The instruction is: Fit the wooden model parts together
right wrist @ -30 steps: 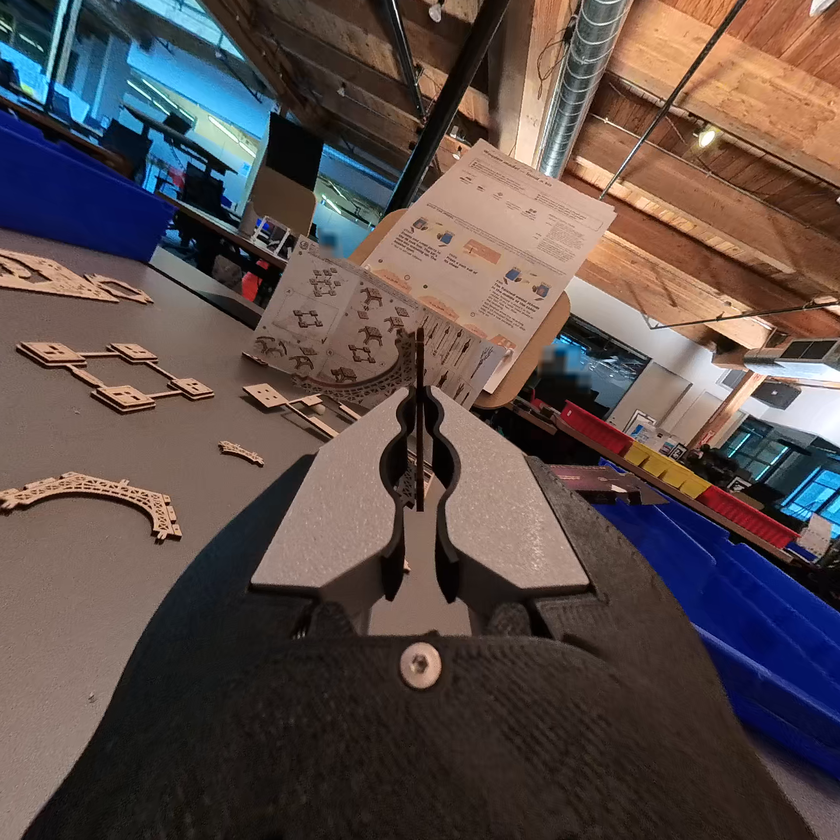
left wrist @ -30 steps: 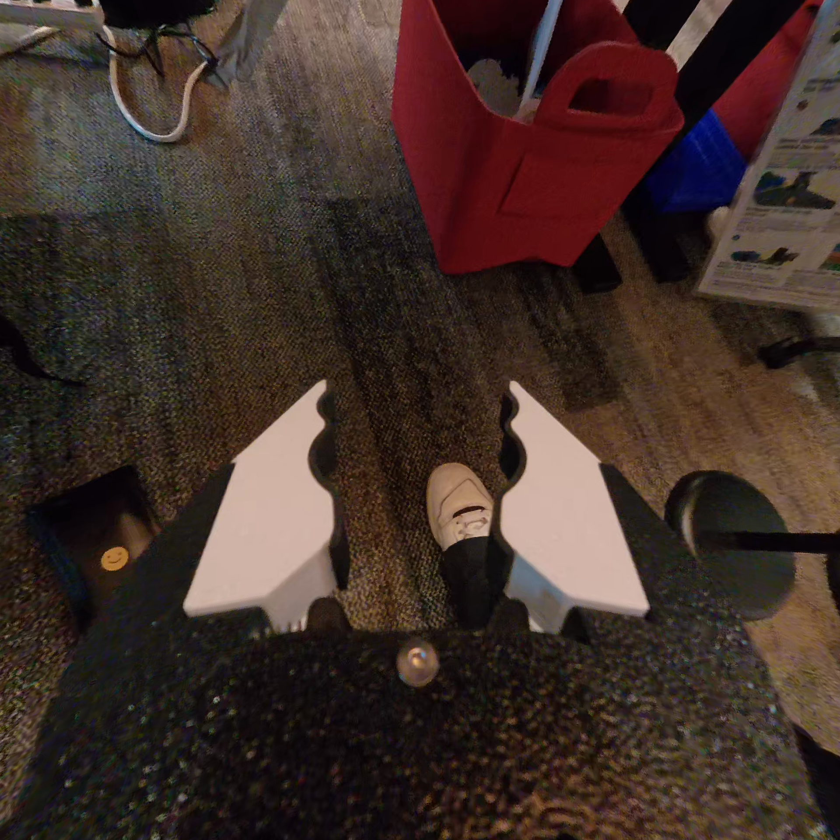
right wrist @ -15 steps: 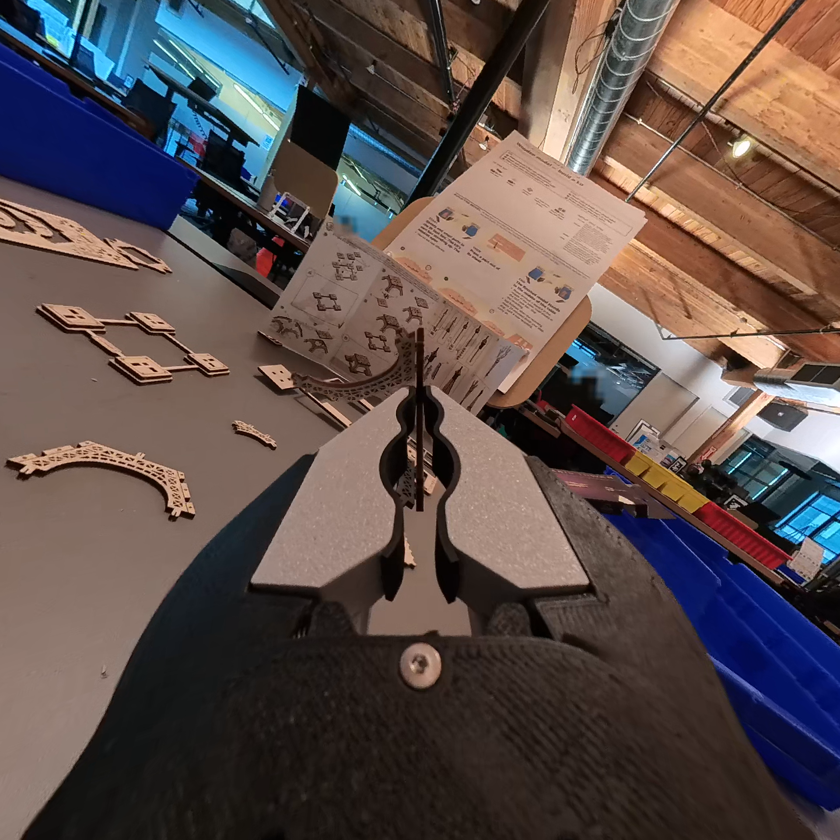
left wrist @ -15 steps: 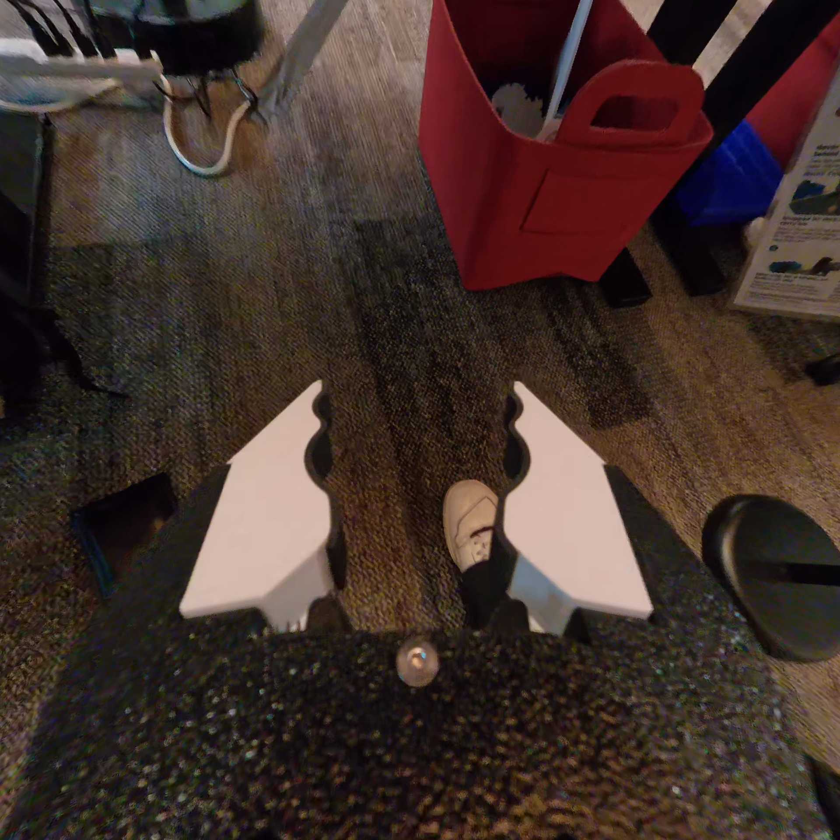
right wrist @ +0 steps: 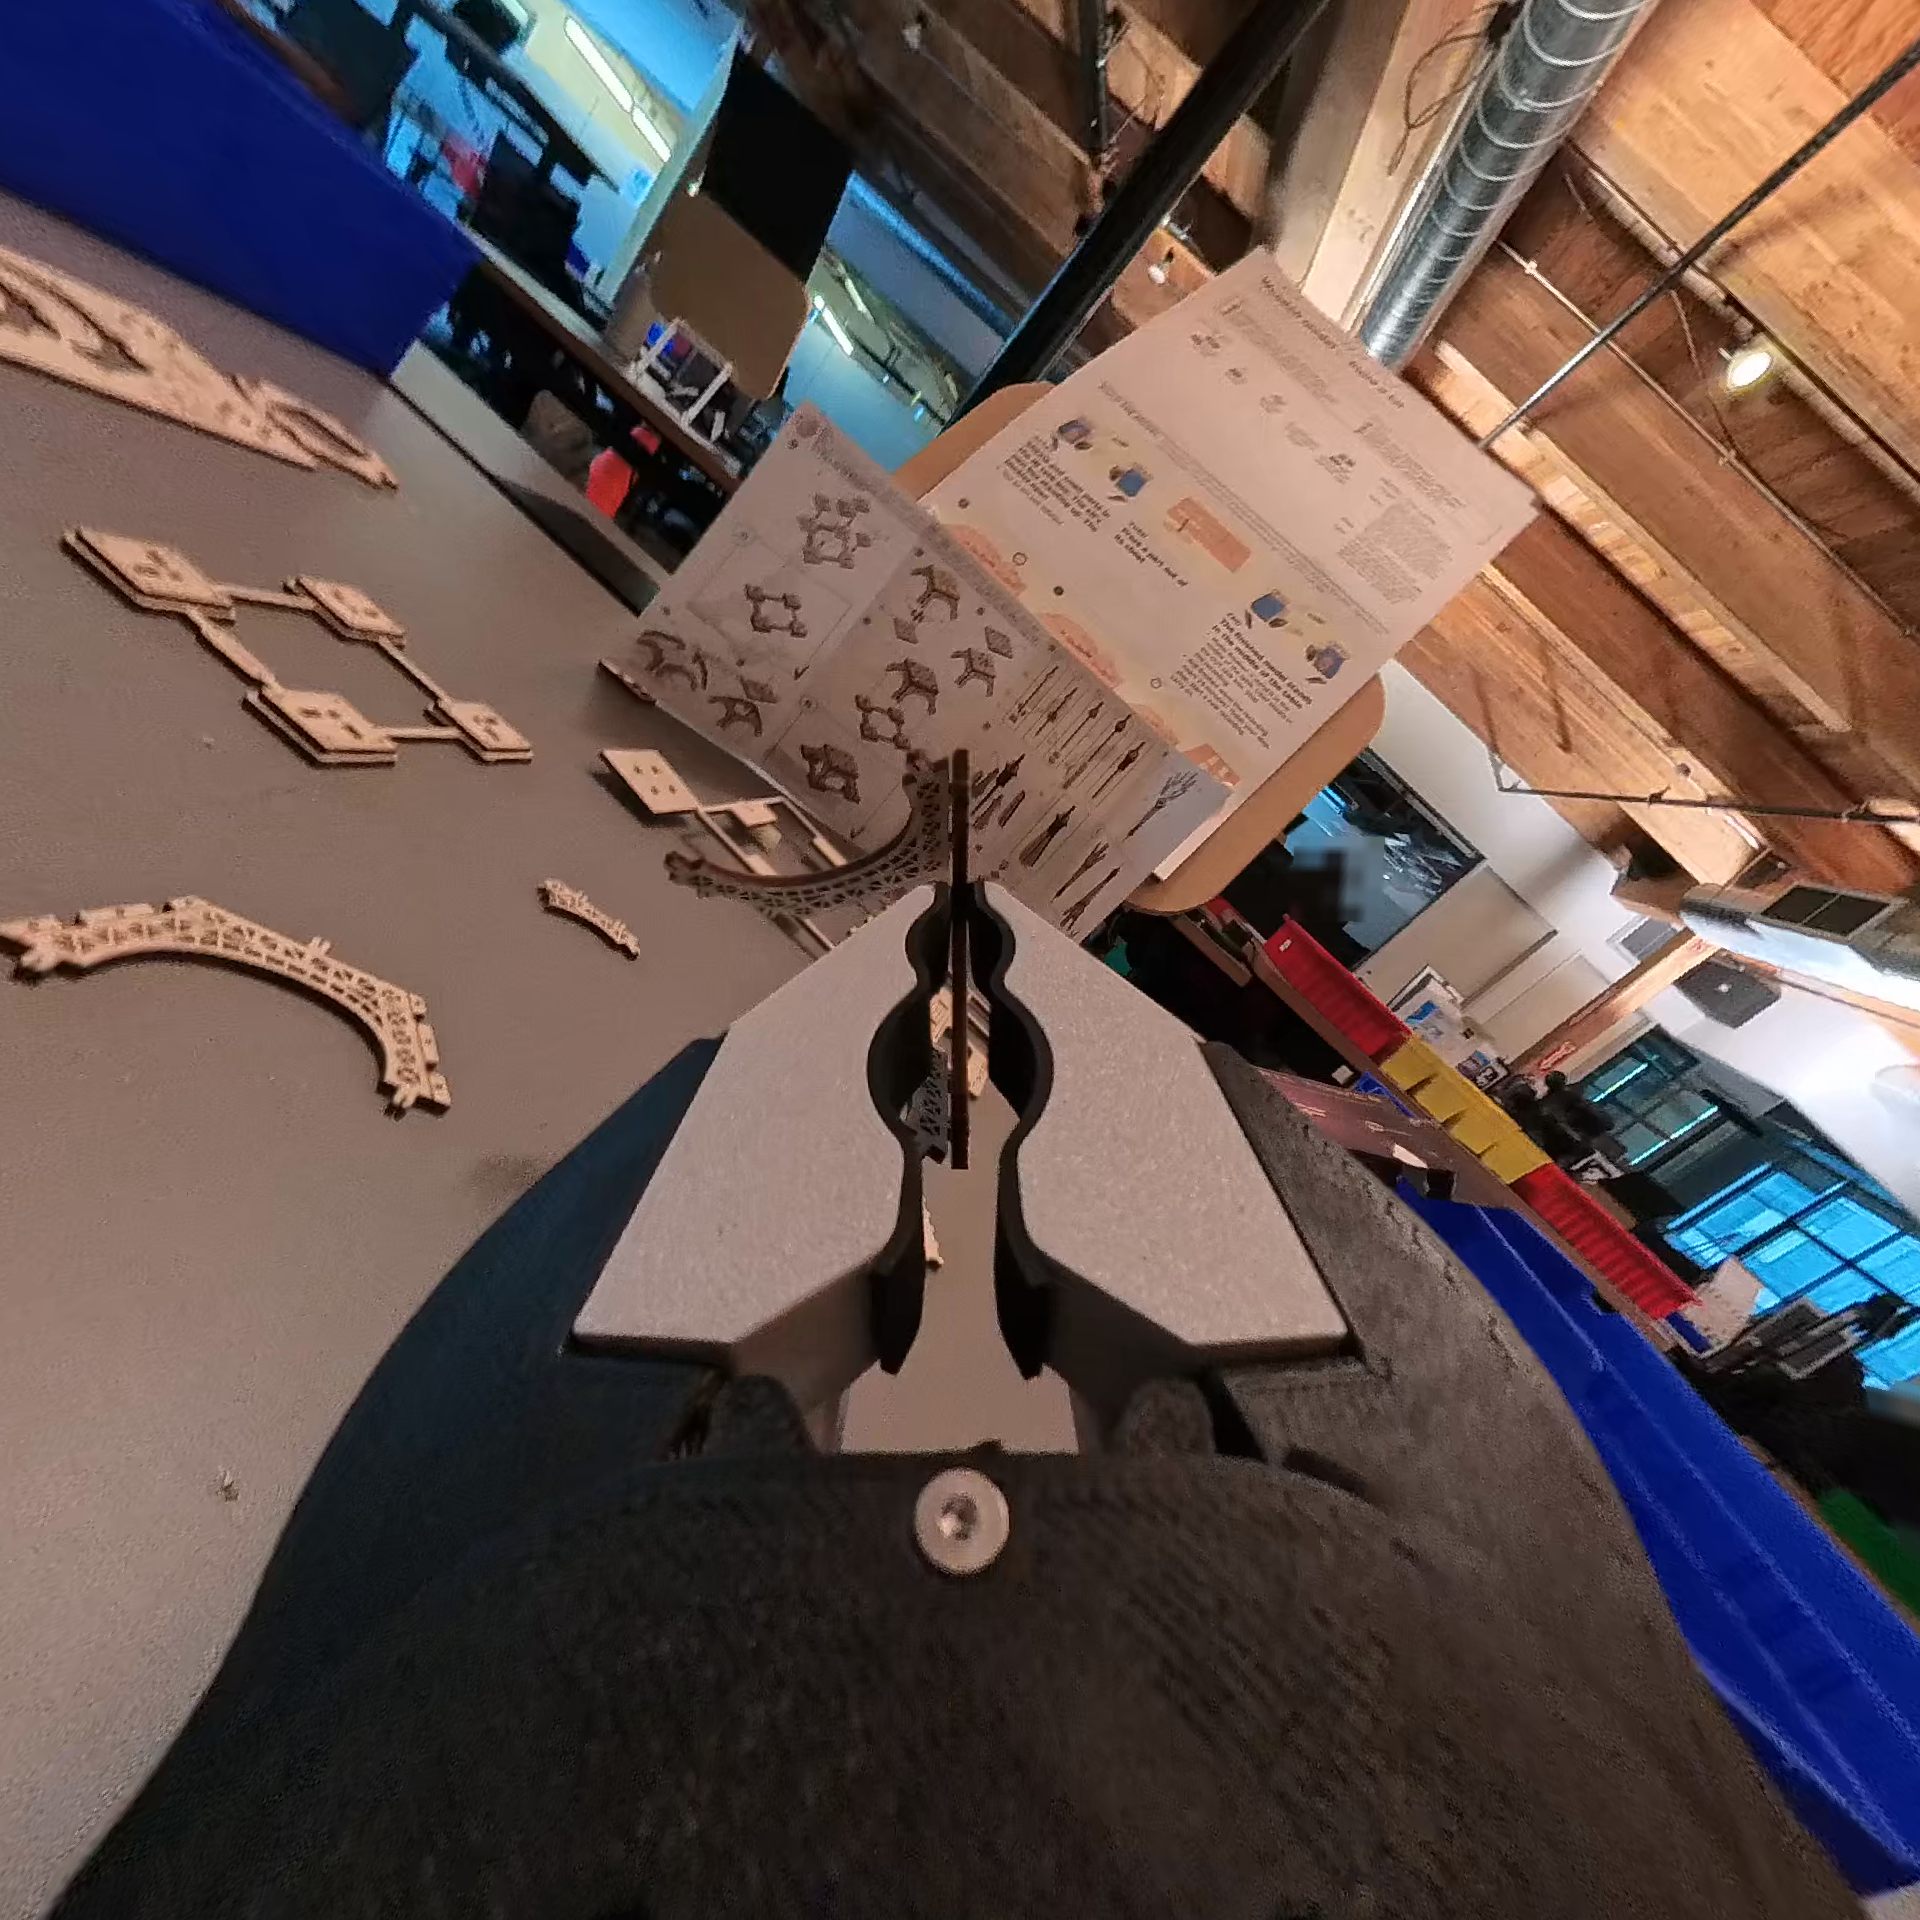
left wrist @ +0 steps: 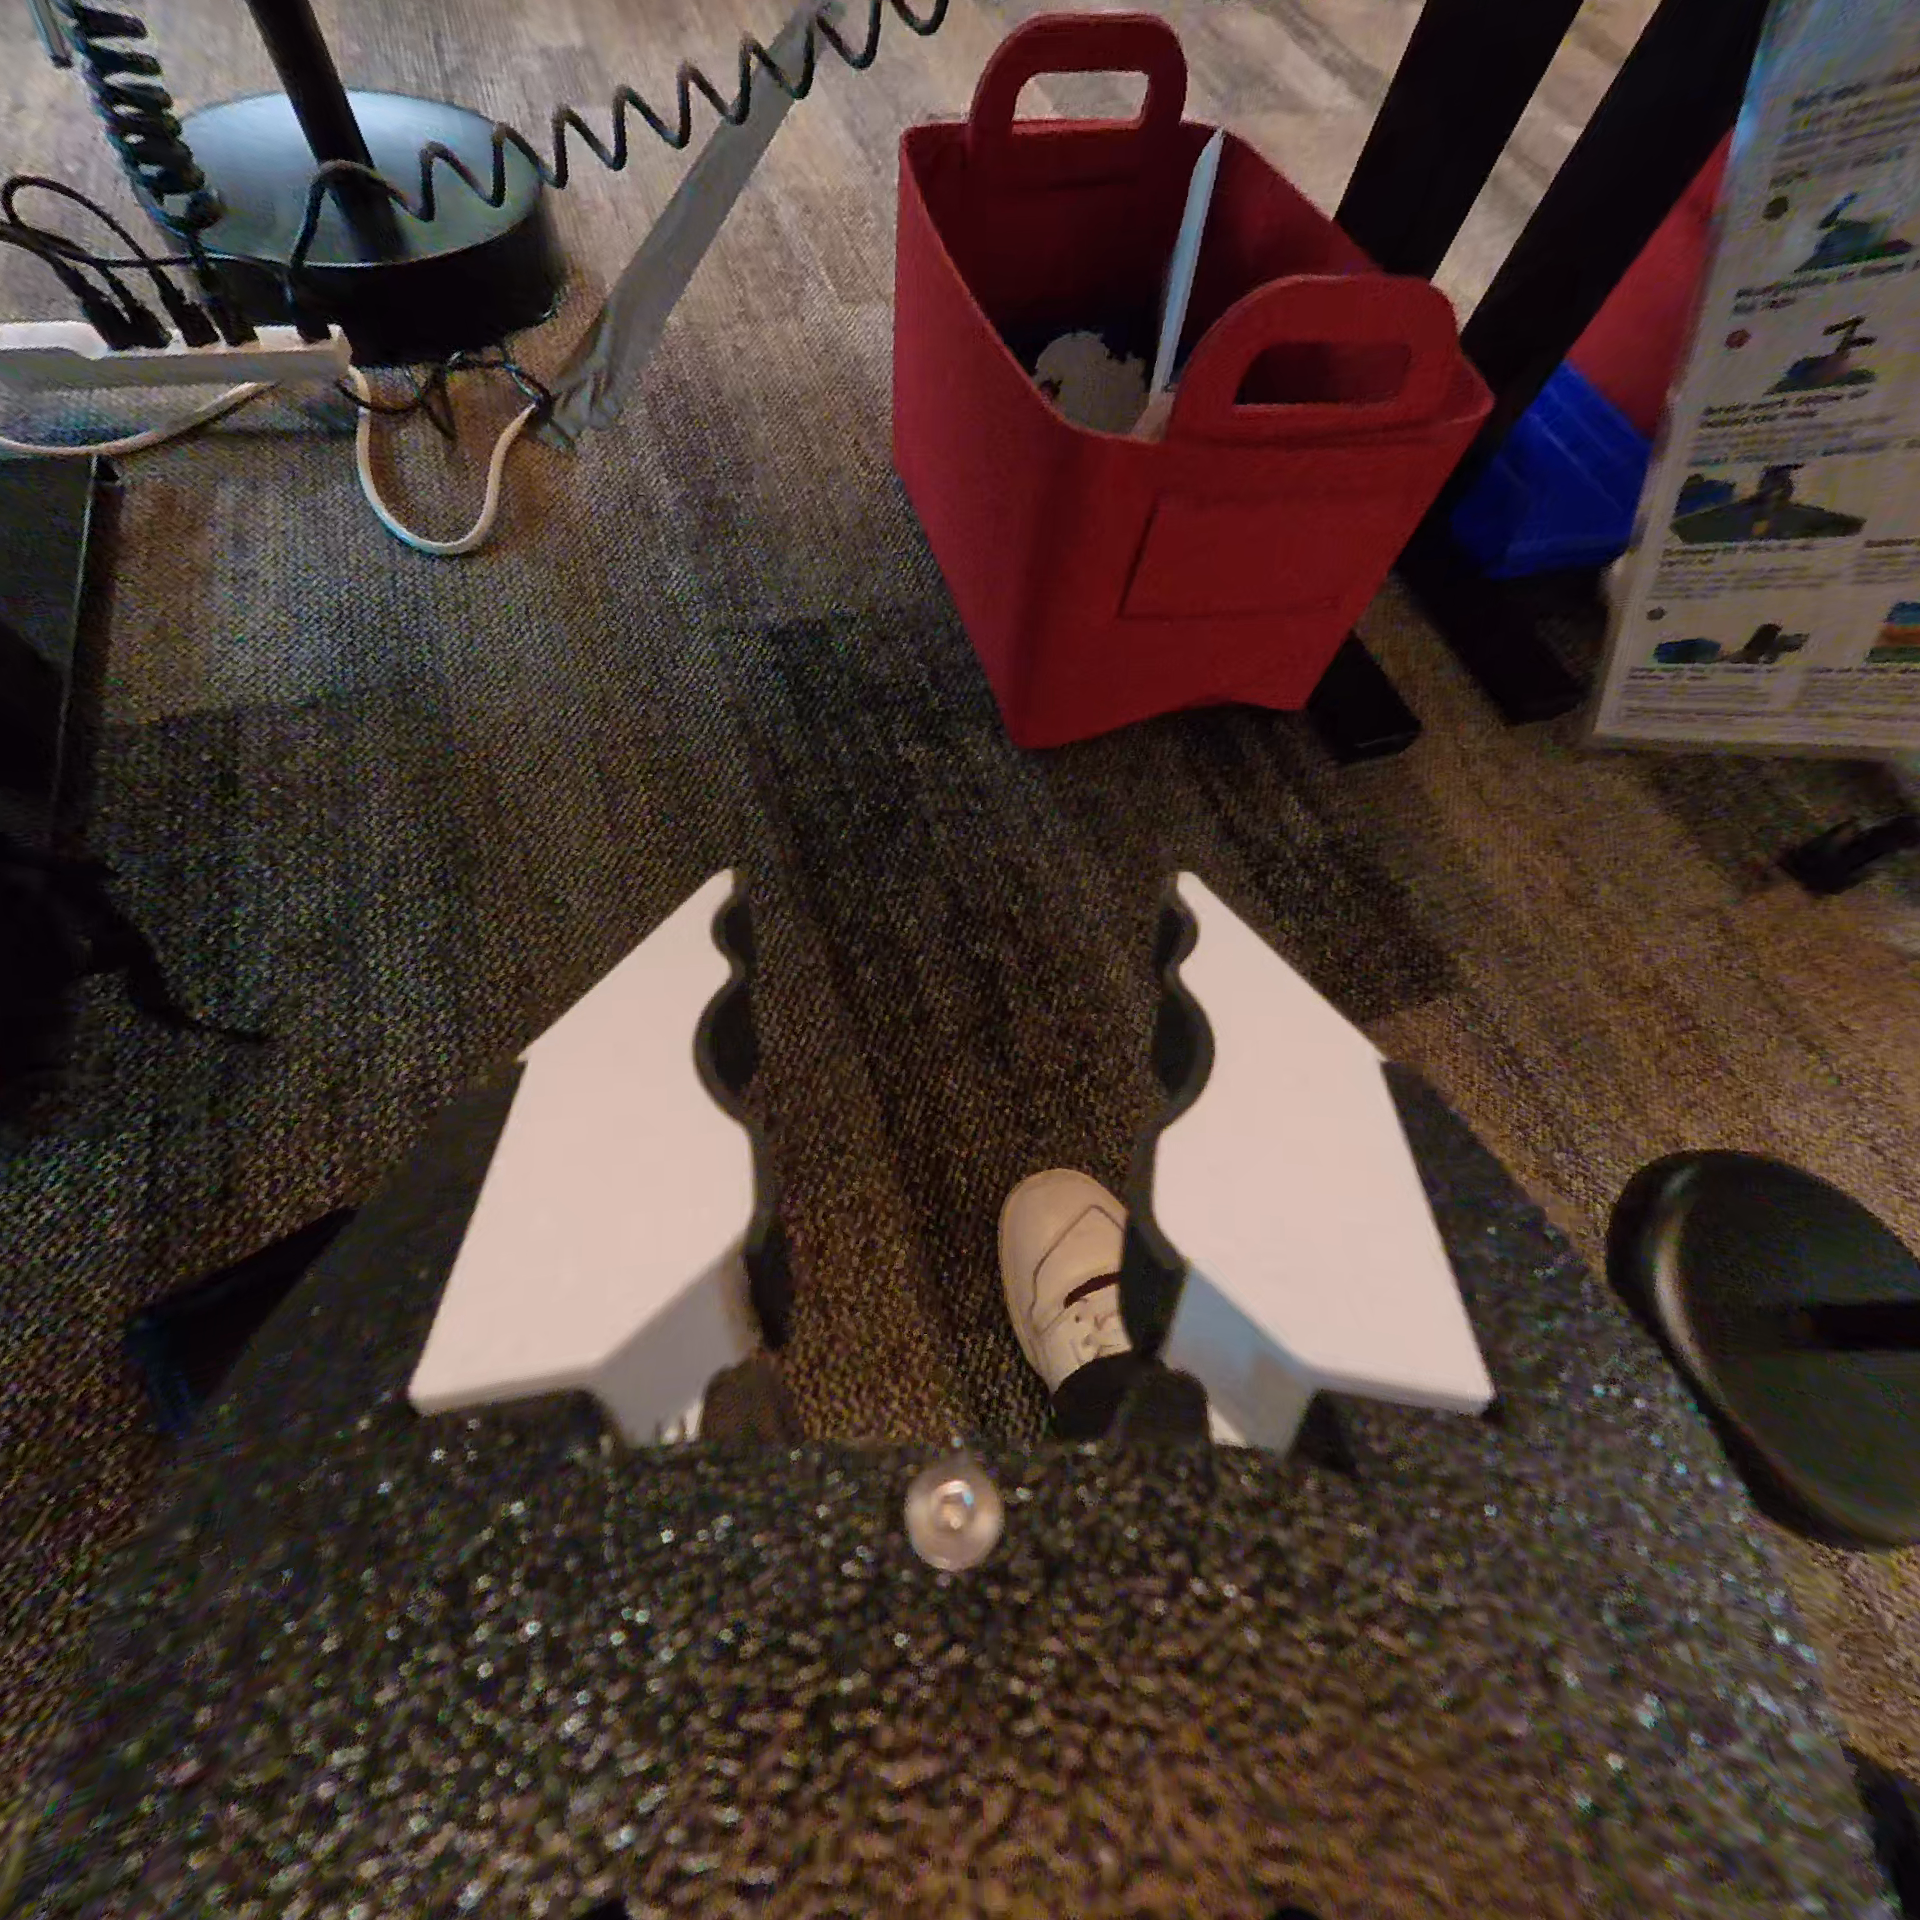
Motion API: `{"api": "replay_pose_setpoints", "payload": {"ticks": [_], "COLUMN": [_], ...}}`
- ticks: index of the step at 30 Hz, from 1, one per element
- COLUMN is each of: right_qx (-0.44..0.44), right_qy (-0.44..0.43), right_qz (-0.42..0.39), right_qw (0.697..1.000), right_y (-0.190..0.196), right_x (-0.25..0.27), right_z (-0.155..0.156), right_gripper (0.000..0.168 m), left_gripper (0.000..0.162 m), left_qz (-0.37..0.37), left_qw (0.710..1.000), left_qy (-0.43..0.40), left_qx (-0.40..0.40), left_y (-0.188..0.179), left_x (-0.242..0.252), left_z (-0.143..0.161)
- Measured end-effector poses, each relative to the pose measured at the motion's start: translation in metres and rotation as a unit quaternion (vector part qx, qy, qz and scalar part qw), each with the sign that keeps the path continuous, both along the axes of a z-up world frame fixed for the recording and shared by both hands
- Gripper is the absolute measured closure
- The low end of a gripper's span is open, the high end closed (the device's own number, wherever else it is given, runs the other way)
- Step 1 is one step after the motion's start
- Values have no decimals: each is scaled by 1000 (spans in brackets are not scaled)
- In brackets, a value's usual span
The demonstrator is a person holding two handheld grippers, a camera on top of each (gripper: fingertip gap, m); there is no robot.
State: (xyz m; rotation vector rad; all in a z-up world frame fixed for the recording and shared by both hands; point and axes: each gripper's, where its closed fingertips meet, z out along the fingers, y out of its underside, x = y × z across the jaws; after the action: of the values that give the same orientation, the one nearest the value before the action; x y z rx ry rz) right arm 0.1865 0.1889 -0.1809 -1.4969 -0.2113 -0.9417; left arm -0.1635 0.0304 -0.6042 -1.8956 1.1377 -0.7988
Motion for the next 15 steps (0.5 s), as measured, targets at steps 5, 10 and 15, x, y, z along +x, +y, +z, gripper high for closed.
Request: {"api": "replay_pose_setpoints", "payload": {"ticks": [5,10,15], "right_qx": [-49,-58,-112], "right_qy": [-34,-38,-75], "right_qz": [-16,-27,-33], "right_qw": [998,997,990], "right_y": [8,8,17], "right_x": [-1,2,-9], "right_z": [-13,-15,-30], "right_gripper": [168,168,168], "left_gripper": [88,88,88], "left_qz": [11,15,11], "left_qw": [999,997,998], "left_qy": [-42,-64,-49], "left_qx": [-30,-30,-27], "left_y": [0,2,1], "left_x": [4,5,3], "left_z": [11,19,13]}}
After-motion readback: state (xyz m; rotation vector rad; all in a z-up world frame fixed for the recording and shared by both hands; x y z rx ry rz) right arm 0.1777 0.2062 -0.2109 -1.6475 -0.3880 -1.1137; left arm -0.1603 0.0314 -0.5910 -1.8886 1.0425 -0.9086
